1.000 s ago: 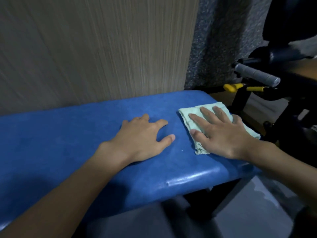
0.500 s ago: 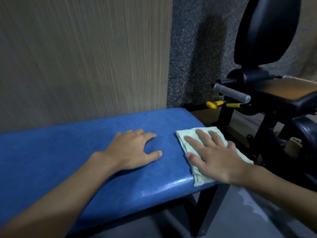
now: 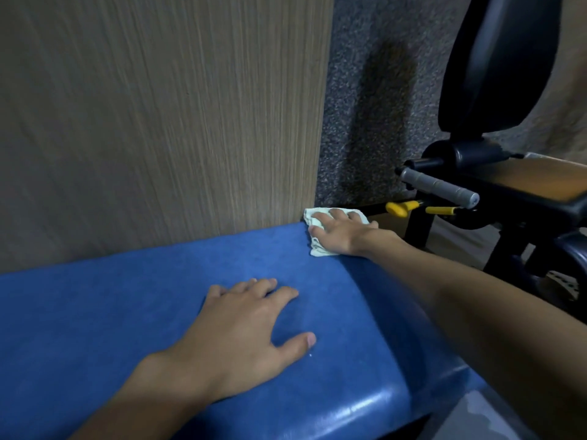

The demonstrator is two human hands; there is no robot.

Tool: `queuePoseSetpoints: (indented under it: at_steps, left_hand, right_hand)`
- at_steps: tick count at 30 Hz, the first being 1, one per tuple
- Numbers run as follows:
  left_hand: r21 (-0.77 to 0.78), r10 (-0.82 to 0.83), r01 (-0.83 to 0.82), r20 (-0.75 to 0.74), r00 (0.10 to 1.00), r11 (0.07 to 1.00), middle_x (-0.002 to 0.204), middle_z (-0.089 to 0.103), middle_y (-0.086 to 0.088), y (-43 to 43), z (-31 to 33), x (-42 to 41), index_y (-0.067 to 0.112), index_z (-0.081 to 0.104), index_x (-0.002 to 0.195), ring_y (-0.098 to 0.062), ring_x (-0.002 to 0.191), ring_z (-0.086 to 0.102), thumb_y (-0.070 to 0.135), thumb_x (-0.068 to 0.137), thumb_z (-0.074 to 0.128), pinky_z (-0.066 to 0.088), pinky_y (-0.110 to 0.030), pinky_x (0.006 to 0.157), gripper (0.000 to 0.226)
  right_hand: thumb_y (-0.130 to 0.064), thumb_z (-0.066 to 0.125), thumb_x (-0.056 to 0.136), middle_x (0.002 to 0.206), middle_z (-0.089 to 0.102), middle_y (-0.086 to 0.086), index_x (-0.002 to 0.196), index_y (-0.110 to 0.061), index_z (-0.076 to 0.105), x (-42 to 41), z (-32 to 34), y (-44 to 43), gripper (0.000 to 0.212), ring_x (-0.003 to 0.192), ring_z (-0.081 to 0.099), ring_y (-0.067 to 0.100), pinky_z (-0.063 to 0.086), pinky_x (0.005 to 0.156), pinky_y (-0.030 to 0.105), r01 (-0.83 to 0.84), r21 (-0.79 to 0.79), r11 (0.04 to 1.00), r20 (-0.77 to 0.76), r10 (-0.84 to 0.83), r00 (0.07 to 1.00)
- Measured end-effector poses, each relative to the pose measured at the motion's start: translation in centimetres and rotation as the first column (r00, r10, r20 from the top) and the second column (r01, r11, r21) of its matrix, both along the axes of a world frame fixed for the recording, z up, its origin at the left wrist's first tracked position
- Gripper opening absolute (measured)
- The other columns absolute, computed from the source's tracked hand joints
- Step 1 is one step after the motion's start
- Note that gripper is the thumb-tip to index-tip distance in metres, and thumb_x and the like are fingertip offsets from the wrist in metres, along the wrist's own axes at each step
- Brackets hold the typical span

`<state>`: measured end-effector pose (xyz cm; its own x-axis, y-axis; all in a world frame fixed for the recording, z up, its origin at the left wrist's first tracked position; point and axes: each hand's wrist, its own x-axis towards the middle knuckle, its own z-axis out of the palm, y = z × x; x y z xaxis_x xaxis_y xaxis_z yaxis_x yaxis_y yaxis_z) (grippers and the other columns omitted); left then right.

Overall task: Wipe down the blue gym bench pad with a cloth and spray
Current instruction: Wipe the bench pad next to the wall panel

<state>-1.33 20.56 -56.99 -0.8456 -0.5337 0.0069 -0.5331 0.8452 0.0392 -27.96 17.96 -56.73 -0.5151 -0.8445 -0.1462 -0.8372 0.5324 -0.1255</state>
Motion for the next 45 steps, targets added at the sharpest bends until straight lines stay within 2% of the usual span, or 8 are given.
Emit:
queuePoseSetpoints:
  at_steps: [6,15,22,29,38,40,43,45]
  left_hand:
    - [0.054,-0.035,0.037,-0.043,0.998,0.998,0.143,0.039,0.023,-0.5,-0.1,0.5,0.041,0.037,0.134,-0.004,0.136,0.034,0.086,0.065,0.014,0.029,-0.040,0.108,0.086]
    - [0.000,0.022,-0.022,-0.016,1.000,1.000,0.156,0.022,0.010,0.0,-0.2,2.0,0.047,0.029,0.143,-0.010,0.146,0.016,0.085,0.066,0.008,0.019,-0.048,0.116,0.088]
    - [-0.006,0.047,-0.047,0.045,0.998,0.999,0.163,0.011,0.009,-0.1,-0.6,2.0,0.049,0.013,0.148,-0.018,0.152,0.005,0.085,0.064,0.001,0.014,-0.050,0.118,0.092]
    - [-0.014,0.055,-0.054,0.057,0.997,0.998,0.166,0.004,0.007,-0.1,-1.2,2.0,0.049,0.009,0.150,-0.017,0.153,-0.003,0.085,0.065,-0.002,0.009,-0.051,0.119,0.093]
    - [-0.001,0.034,-0.034,0.045,0.998,0.999,0.164,0.014,0.004,-0.4,-0.8,2.0,0.047,0.017,0.148,-0.019,0.152,0.007,0.085,0.067,0.004,0.015,-0.053,0.117,0.091]
    - [0.010,0.033,-0.033,0.034,0.999,0.999,0.162,0.017,0.006,-0.4,-0.5,2.0,0.046,0.020,0.148,-0.016,0.150,0.010,0.085,0.066,0.004,0.017,-0.052,0.117,0.092]
    - [-0.009,0.044,-0.043,0.013,0.999,0.999,0.158,0.022,0.010,-0.9,-0.3,2.2,0.043,0.026,0.147,-0.012,0.148,0.014,0.082,0.067,0.003,0.020,-0.050,0.116,0.092]
    - [-0.011,0.082,-0.082,0.030,0.996,0.997,0.158,0.021,0.007,-1.2,-0.2,2.4,0.043,0.025,0.147,-0.017,0.148,0.014,0.083,0.064,0.002,0.021,-0.052,0.115,0.095]
  right_hand:
    - [-0.066,0.013,0.096,0.165,-0.010,-0.012,0.152,-0.051,0.004,4.3,-0.4,10.5,0.059,0.152,-0.010,0.023,0.008,0.114,0.061,-0.108,0.010,0.994,-0.073,0.109,0.991]
    - [-0.080,-0.035,0.059,0.161,-0.024,-0.016,0.144,-0.057,-0.022,8.5,-1.1,21.6,0.089,0.149,-0.023,0.017,0.007,0.117,0.051,-0.184,0.081,0.980,-0.191,0.197,0.962]
    - [-0.065,0.014,0.097,0.165,-0.008,-0.013,0.151,-0.054,0.004,3.9,-0.5,6.6,0.056,0.152,-0.010,0.023,0.003,0.115,0.062,-0.099,0.038,0.994,-0.116,0.103,0.988]
    - [-0.063,0.013,0.096,0.166,0.000,-0.010,0.152,-0.051,0.010,2.3,-0.2,-1.4,0.057,0.152,-0.003,0.028,0.002,0.114,0.064,-0.030,0.036,0.999,-0.061,0.033,0.998]
    - [-0.066,-0.005,0.092,0.165,-0.018,-0.007,0.153,-0.048,-0.009,8.1,0.0,12.1,0.064,0.151,-0.017,0.024,0.004,0.117,0.058,-0.230,0.109,0.967,-0.160,0.245,0.956]
    - [-0.068,-0.017,0.081,0.166,-0.012,-0.004,0.154,-0.047,-0.006,9.4,-0.6,16.1,0.076,0.153,-0.007,0.028,0.013,0.115,0.059,-0.290,0.109,0.951,-0.224,0.308,0.925]
    - [-0.059,0.009,0.102,0.155,0.041,0.005,0.149,-0.039,0.038,10.5,-1.6,20.3,0.059,0.138,0.044,0.037,0.039,0.095,0.057,-0.325,0.060,0.944,-0.332,0.325,0.886]
    - [-0.061,0.010,0.102,0.155,0.042,0.002,0.148,-0.043,0.037,10.4,-1.4,20.2,0.057,0.139,0.044,0.035,0.042,0.095,0.058,-0.323,0.042,0.945,-0.325,0.319,0.890]
